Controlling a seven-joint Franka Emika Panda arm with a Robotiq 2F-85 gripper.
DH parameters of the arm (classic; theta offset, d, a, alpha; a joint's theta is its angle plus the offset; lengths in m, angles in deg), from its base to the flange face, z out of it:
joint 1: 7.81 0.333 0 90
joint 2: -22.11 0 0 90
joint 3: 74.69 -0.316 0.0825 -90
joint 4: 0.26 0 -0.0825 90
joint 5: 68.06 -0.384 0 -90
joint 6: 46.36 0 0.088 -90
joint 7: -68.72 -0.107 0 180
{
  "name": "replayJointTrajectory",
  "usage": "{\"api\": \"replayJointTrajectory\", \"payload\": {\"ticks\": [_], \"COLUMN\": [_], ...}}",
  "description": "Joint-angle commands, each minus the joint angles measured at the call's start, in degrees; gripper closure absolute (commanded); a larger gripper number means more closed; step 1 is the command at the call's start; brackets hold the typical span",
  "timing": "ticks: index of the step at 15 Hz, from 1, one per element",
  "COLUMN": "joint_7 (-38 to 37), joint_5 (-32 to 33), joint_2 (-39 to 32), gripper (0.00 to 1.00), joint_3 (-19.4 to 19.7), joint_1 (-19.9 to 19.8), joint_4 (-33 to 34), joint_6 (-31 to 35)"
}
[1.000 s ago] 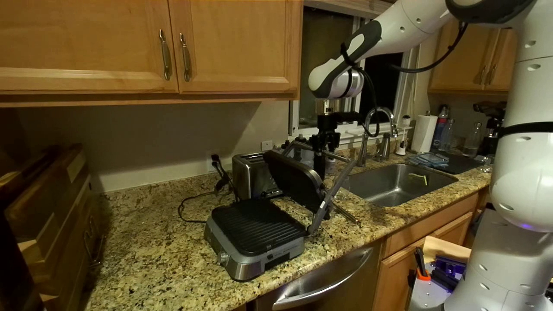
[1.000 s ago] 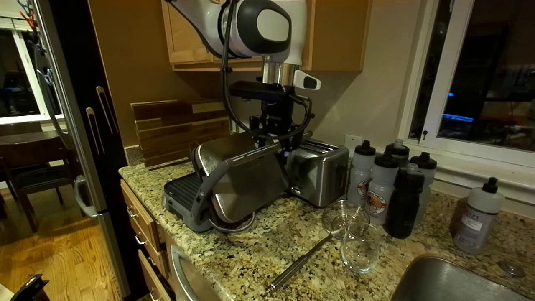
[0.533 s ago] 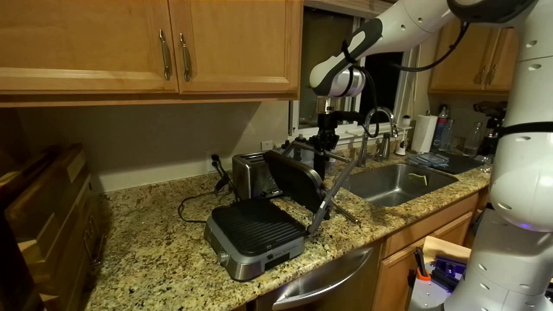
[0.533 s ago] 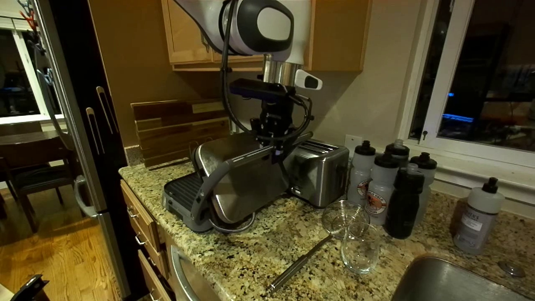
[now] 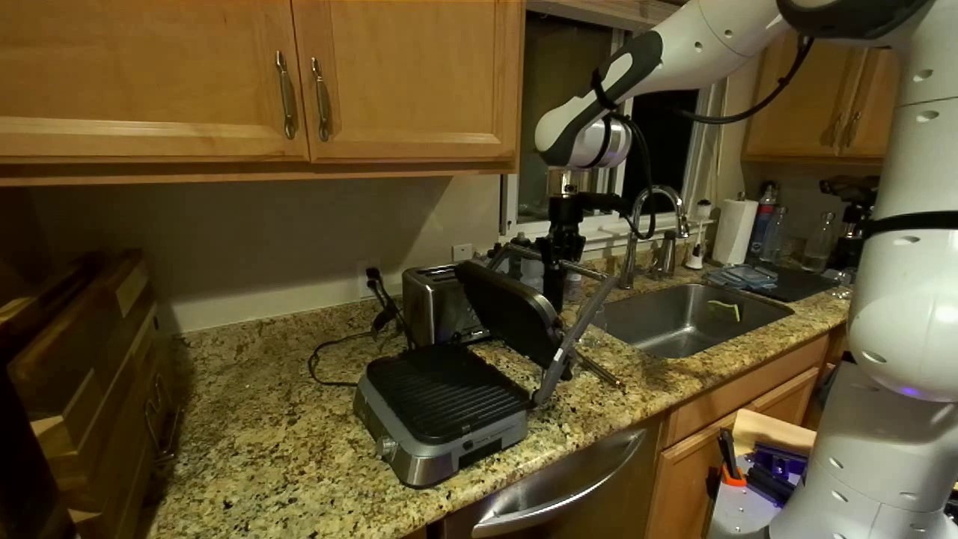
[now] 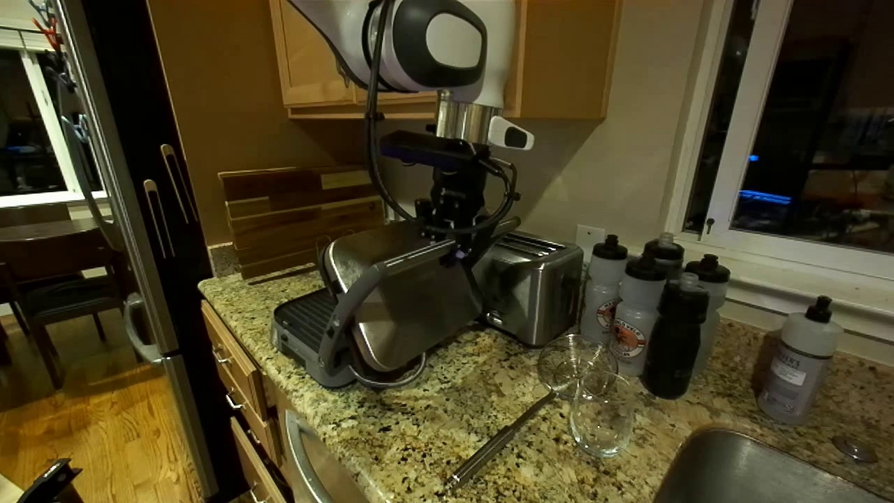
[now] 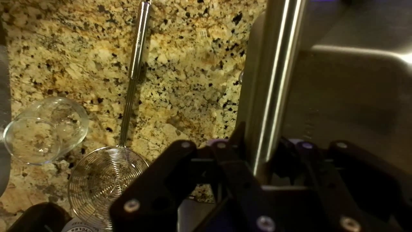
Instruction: Close the toaster.
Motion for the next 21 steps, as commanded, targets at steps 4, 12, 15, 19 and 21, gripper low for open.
{"api": "replayJointTrajectory", "payload": {"ticks": [4,12,15,19,21], "joint_7": [1.81,1.72,2.1,1.85,1.31], "joint_5": [1.08,0.48,0.57,0.54,0.27], "joint_2": [6.67,7.23,6.83,6.59,6.5], "gripper": [0.94,0.95,0.95,0.96,0.96], "joint_3": [-2.1,-6.8,-8.48,-10.06,-10.27], "joint_1": [1.42,6.04,7.92,9.8,10.08], "joint_4": [-2.67,-1.71,-1.45,-1.29,-1.26], "joint_6": [-0.58,-0.56,-0.16,0.21,0.6]}}
